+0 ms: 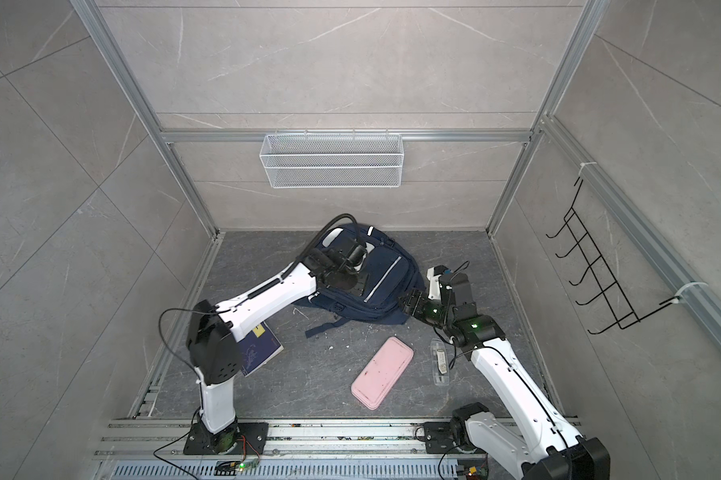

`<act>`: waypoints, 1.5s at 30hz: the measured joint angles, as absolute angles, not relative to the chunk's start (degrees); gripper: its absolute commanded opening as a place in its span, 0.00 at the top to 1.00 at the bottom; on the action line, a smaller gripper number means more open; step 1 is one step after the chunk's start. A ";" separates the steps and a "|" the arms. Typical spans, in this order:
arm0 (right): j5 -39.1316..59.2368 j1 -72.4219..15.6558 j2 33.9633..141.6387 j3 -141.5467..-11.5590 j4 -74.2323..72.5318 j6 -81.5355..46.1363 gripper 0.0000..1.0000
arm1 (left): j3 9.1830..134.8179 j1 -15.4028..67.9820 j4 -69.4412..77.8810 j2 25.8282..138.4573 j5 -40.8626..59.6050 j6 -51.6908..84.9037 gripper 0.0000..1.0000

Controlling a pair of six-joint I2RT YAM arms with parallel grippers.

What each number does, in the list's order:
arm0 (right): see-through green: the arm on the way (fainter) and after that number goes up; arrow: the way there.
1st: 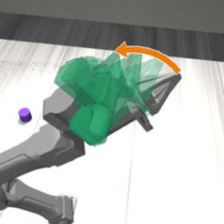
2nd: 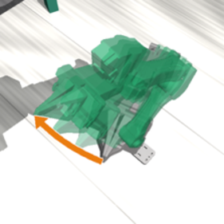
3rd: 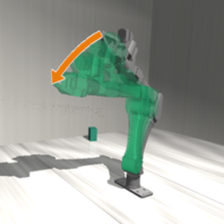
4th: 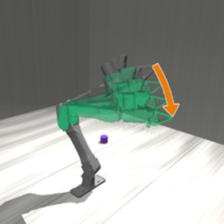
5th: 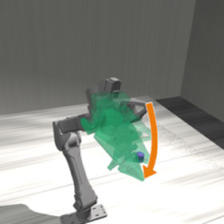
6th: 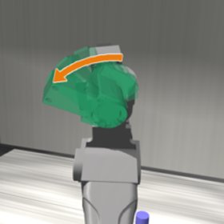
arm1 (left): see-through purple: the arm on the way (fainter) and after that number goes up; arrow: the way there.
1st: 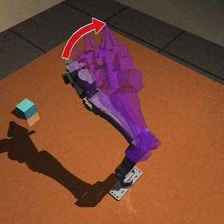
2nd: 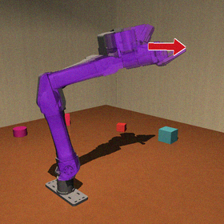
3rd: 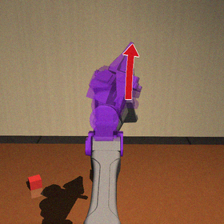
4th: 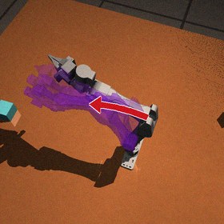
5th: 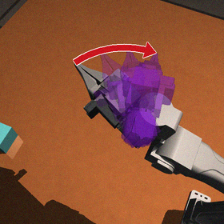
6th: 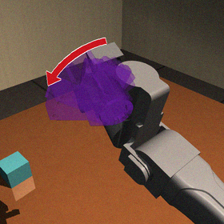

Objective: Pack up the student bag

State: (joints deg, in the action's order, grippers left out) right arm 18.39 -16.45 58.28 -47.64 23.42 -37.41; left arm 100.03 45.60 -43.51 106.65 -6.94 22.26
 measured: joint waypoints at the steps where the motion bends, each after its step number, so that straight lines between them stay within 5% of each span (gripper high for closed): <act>1: 18.35 -17.10 58.78 -47.86 23.33 -37.30 0.28 | 96.92 44.58 -42.50 103.53 -7.20 22.90 0.44; 12: 17.04 -25.54 66.76 -51.75 21.12 -35.70 0.28 | 60.49 28.60 -37.36 72.58 -8.60 33.52 0.41; 21: 15.18 -34.72 76.88 -58.24 19.27 -34.94 0.28 | 46.83 21.26 -38.13 58.17 -10.35 40.51 0.41; 34: 11.31 -47.33 88.82 -66.85 18.39 -33.36 0.29 | 30.09 0.25 -33.45 53.36 -2.37 47.35 0.40; 45: 9.58 -51.90 103.81 -80.93 20.58 -31.57 0.30 | 29.32 -9.30 -24.03 61.06 2.33 47.79 0.41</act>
